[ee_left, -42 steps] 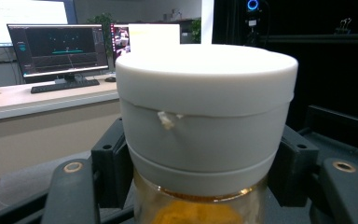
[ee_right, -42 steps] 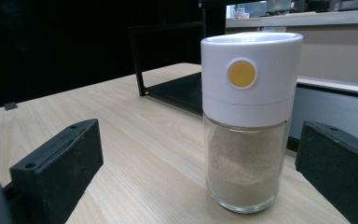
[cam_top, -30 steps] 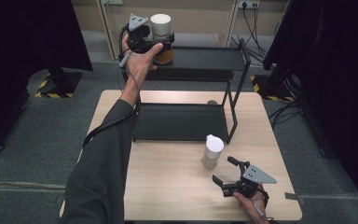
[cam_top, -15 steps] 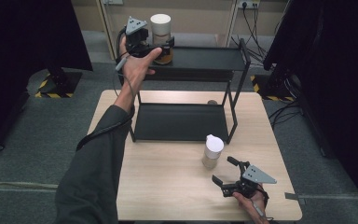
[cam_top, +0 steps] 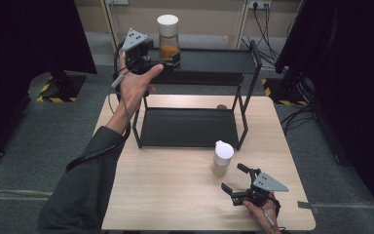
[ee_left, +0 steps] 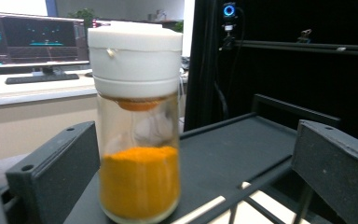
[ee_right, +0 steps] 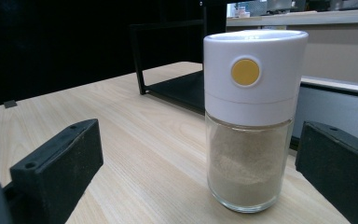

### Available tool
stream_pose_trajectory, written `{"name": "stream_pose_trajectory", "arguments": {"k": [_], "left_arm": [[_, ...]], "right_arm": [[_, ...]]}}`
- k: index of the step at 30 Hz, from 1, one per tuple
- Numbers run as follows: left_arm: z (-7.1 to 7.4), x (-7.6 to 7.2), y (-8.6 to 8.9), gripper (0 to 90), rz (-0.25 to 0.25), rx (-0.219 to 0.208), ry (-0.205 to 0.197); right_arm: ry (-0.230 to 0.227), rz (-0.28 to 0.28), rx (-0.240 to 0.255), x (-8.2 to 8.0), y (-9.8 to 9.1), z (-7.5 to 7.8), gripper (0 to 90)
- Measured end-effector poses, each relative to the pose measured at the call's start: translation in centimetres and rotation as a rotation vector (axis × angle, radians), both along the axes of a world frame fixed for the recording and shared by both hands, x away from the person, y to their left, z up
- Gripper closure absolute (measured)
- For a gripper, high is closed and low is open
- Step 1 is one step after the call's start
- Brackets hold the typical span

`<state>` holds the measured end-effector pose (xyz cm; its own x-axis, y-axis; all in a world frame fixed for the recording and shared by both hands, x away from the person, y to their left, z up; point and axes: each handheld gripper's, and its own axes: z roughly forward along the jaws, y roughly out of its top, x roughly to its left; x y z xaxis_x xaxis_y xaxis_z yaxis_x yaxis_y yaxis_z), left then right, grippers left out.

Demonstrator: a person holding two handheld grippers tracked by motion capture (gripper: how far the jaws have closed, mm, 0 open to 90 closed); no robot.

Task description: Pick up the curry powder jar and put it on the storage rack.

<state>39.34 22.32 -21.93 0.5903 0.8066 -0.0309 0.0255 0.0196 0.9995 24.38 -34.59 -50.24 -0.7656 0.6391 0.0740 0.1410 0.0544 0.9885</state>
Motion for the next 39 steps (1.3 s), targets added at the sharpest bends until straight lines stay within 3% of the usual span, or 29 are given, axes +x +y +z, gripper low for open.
{"name": "stream_pose_trajectory", "arguments": {"k": [6, 15, 26, 30, 39], "left_arm": [[-0.9, -1.8, 0.5, 0.5, -0.04, 0.008, -0.032], [-1.9, -3.9, 1.0, 0.6, -0.09, 0.004, -0.046], [-3.5, -6.0, 1.0, 0.7, -0.156, -0.011, -0.05], [-4.3, -6.5, 1.1, 0.9, -0.195, -0.048, -0.03], [-5.5, -7.9, 0.9, 0.9, -0.252, -0.042, -0.028]], "right_arm": [[0.001, -0.001, -0.001, 0.1, 0.1, 0.0, 0.9], [0.002, -0.003, 0.0, 0.1, 0.1, -0.1, 0.9], [0.003, -0.006, 0.001, 0.1, 0.1, -0.1, 0.9], [0.003, -0.006, 0.001, 0.0, 0.1, -0.1, 0.9], [0.001, -0.007, 0.0, 0.0, 0.1, -0.1, 0.9]]}}
